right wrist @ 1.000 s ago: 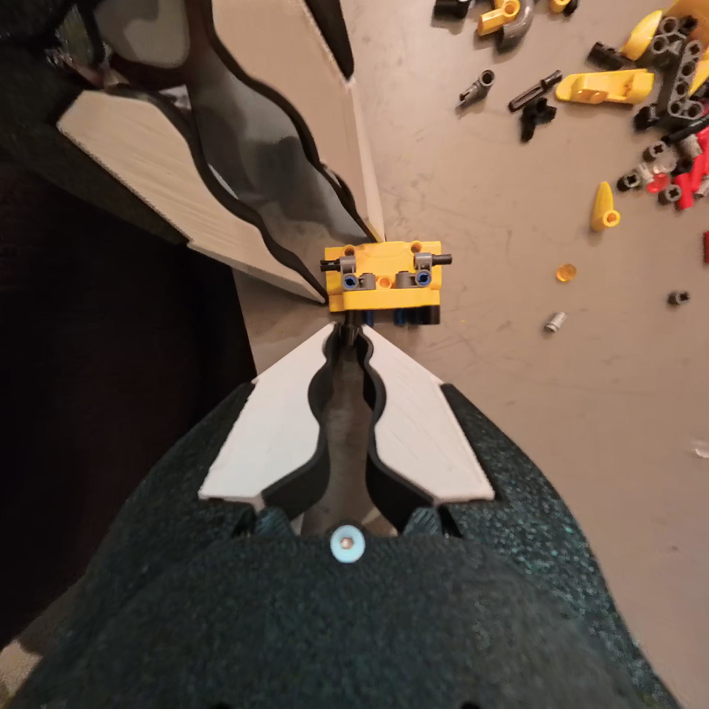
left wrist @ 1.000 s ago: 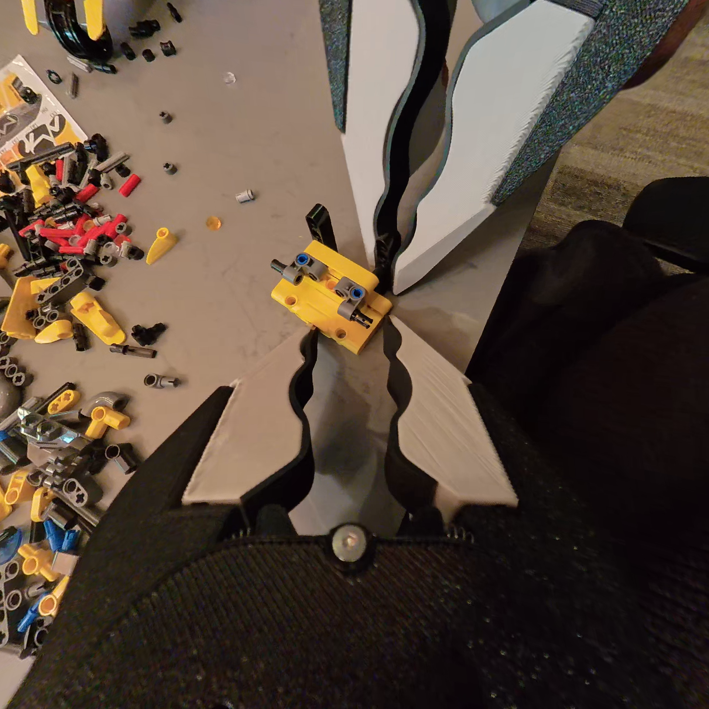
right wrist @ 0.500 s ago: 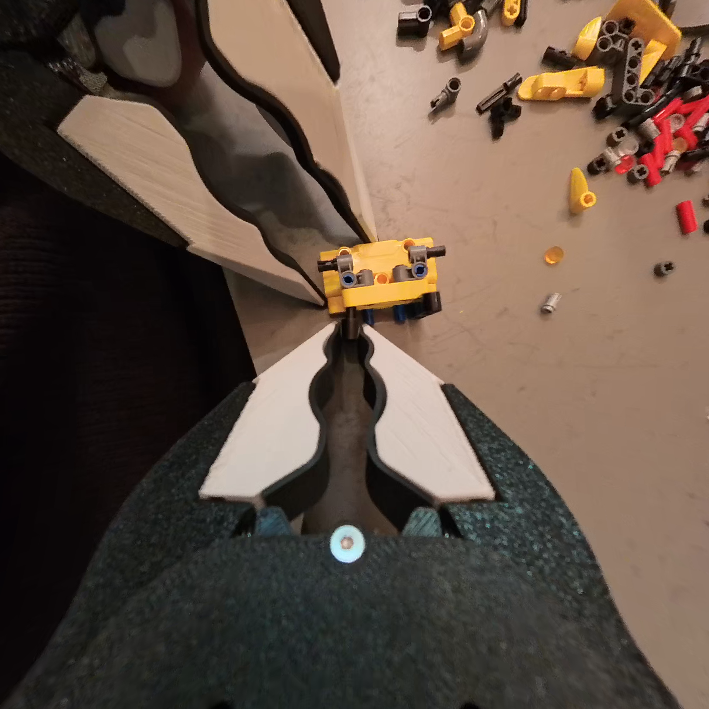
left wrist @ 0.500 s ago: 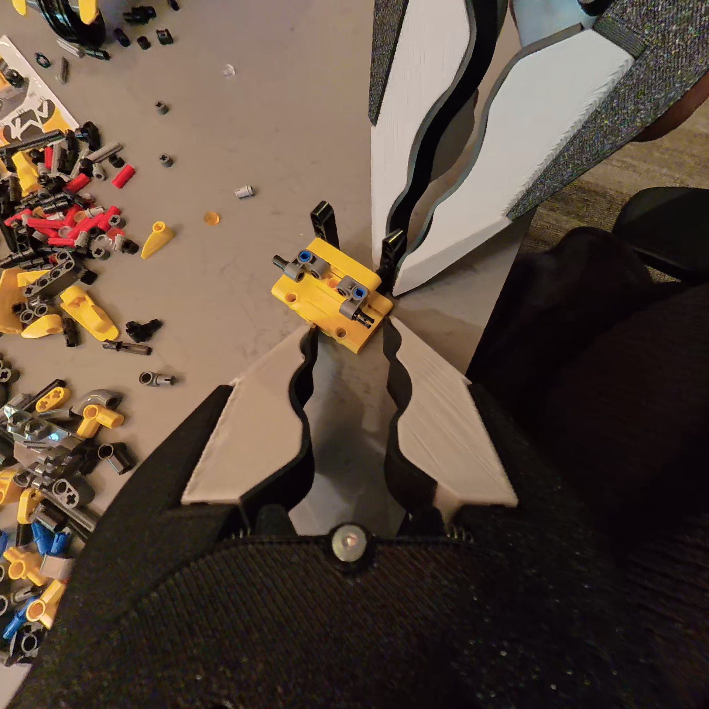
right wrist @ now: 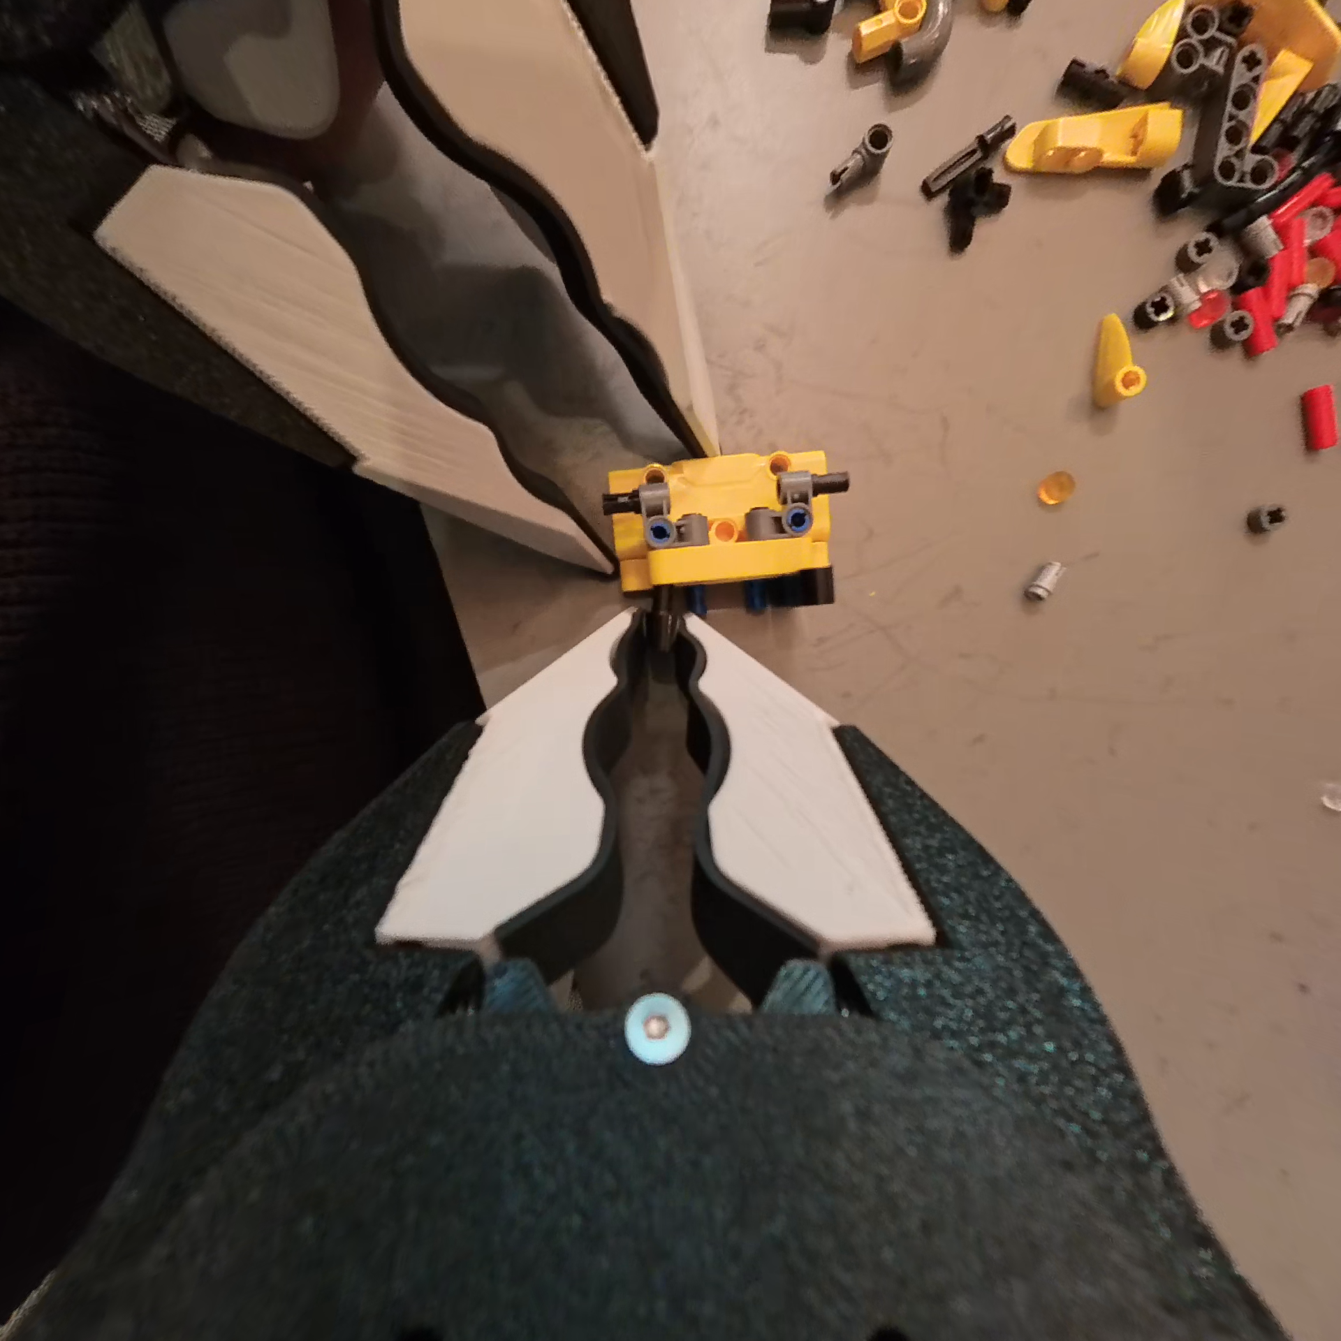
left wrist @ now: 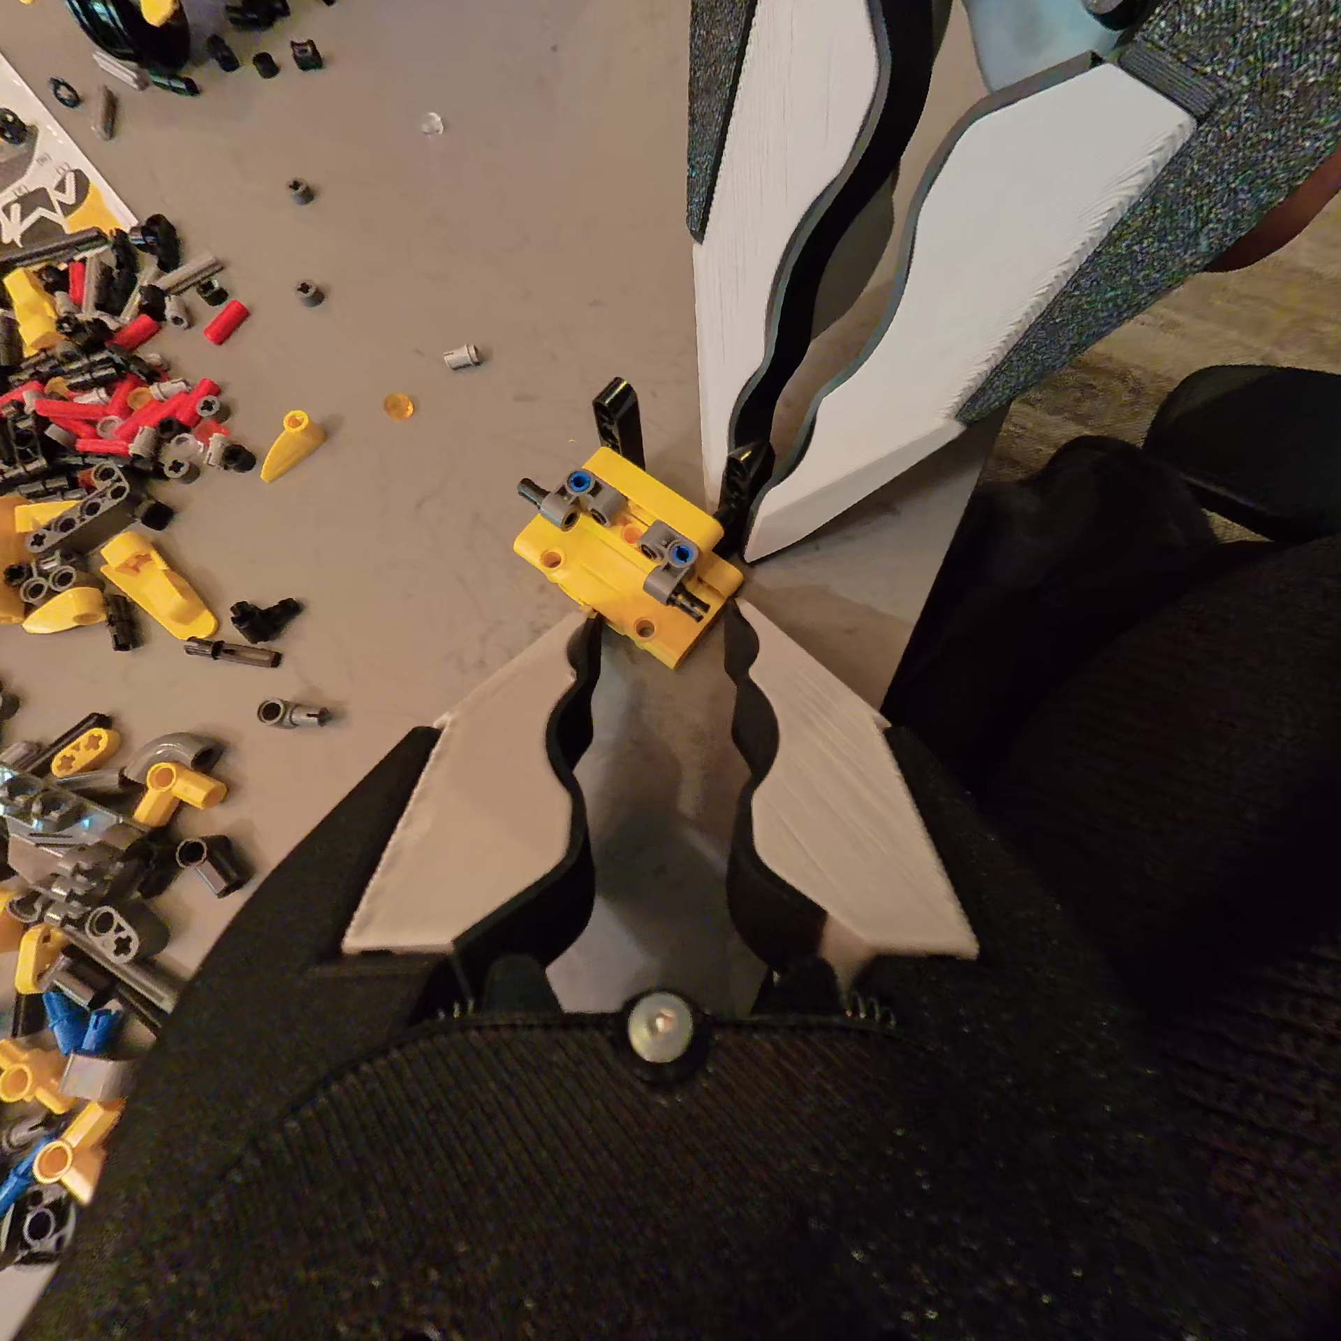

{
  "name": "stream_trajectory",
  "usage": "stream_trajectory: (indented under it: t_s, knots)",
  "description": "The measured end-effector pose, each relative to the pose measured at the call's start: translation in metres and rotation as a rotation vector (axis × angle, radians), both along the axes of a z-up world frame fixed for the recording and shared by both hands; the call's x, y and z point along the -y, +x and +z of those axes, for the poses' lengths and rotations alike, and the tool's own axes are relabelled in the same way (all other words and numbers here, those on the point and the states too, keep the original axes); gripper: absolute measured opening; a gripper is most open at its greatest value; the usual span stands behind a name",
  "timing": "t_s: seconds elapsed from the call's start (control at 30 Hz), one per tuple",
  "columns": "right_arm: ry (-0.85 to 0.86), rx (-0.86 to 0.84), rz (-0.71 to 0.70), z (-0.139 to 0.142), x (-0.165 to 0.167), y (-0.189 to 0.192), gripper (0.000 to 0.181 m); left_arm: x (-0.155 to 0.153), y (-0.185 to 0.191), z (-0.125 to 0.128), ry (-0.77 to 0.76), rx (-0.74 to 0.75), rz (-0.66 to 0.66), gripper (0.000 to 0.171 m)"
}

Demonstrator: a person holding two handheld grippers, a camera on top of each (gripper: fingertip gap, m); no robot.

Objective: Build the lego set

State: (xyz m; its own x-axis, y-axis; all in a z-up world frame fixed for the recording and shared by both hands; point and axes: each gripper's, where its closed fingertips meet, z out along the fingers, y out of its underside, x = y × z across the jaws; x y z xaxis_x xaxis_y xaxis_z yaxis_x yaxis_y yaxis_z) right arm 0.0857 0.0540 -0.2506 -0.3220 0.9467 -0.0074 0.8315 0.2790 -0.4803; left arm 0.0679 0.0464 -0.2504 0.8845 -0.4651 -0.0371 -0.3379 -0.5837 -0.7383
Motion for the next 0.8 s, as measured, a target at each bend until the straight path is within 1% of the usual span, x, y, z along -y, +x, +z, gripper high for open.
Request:
stream_trajectory:
  t_s: [0.5, 0.67, 0.8]
  knots:
    - [0.023, 0.011, -0.023, -0.0002, 0.0000, -0.0003, 0.006, 0.0001, -0.0004, -0.0002, -0.001, -0.002, 0.001, 0.033]
    - [0.058, 0.005, -0.037, -0.0001, 0.0003, -0.0003, 0.006, 0.0001, -0.0004, -0.0002, 0.000, -0.005, 0.004, 0.033]
    - [0.048, -0.003, -0.045, -0.0001, 0.0004, -0.0004, 0.006, 0.0001, -0.0005, -0.0003, -0.002, -0.003, 0.003, 0.033]
